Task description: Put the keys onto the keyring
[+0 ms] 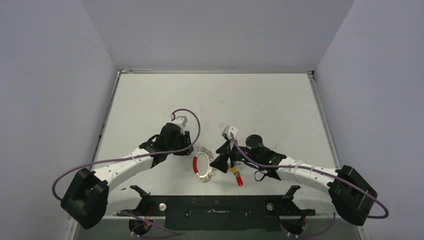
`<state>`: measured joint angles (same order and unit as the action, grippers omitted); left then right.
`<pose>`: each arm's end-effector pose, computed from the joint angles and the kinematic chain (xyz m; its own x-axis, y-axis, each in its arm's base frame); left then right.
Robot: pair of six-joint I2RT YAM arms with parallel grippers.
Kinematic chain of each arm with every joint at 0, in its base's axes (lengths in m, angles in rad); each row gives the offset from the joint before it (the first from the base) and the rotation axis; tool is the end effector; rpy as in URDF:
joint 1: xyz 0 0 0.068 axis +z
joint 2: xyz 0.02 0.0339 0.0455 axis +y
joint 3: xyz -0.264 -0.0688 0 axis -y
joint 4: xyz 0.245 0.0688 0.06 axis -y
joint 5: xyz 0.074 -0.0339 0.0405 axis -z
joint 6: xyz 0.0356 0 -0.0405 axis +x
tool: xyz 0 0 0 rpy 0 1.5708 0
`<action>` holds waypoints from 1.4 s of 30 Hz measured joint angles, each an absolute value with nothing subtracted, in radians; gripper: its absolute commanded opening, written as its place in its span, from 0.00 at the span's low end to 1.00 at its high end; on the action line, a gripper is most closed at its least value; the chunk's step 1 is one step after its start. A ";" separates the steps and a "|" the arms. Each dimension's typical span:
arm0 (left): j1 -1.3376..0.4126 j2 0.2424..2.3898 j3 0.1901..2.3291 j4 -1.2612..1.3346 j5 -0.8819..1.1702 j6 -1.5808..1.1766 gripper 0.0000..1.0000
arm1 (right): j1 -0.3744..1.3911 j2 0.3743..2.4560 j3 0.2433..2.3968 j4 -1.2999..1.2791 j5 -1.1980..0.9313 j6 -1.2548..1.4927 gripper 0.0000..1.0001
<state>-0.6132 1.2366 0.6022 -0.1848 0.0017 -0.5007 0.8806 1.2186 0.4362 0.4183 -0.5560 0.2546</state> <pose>0.1972 -0.1388 0.1859 -0.8009 -0.0234 -0.5984 0.2189 0.9187 -0.3289 0.1398 0.1989 0.1940 -0.4635 -0.2253 -0.8570 -0.8806 0.2245 0.4172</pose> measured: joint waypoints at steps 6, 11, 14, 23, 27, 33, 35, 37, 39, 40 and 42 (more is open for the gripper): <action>-0.614 1.057 0.471 -0.161 0.023 -0.595 0.36 | 0.729 1.147 0.463 0.316 -0.525 0.168 0.69; -0.617 1.018 0.358 -0.136 0.070 -0.715 0.36 | 0.707 1.237 0.466 0.295 -0.569 0.197 0.65; -0.622 1.029 0.329 -0.124 0.089 -0.759 0.35 | 0.711 1.293 0.457 0.311 -0.593 0.234 0.63; -0.627 1.165 0.338 0.020 0.132 -0.793 0.22 | 0.814 1.462 0.449 0.353 -0.606 0.282 0.57; -0.625 1.240 0.382 0.050 0.134 -0.758 0.20 | 0.869 1.533 0.470 0.410 -0.610 0.310 0.56; -0.621 1.327 0.469 0.035 0.126 -0.662 0.24 | 0.942 1.577 0.472 0.520 -0.628 0.395 0.57; -0.621 1.327 0.496 0.000 0.115 -0.630 0.27 | 0.951 1.571 0.470 0.551 -0.633 0.408 0.58; -0.621 1.319 0.516 -0.034 0.101 -0.605 0.30 | 0.950 1.541 0.469 0.545 -0.627 0.403 0.61; -0.621 1.288 0.523 -0.071 0.081 -0.581 0.32 | 0.950 1.477 0.470 0.502 -0.607 0.371 0.71; -0.621 1.266 0.523 -0.092 0.073 -0.570 0.33 | 0.950 1.433 0.471 0.466 -0.591 0.345 0.77; -0.621 1.206 0.522 -0.134 0.058 -0.554 0.35 | 0.949 1.346 0.478 0.389 -0.553 0.289 0.91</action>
<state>-0.6212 1.2057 0.5220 -0.1337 0.0578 -0.5541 0.9489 1.3464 0.4778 0.3893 -0.5533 0.2890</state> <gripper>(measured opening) 0.327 0.726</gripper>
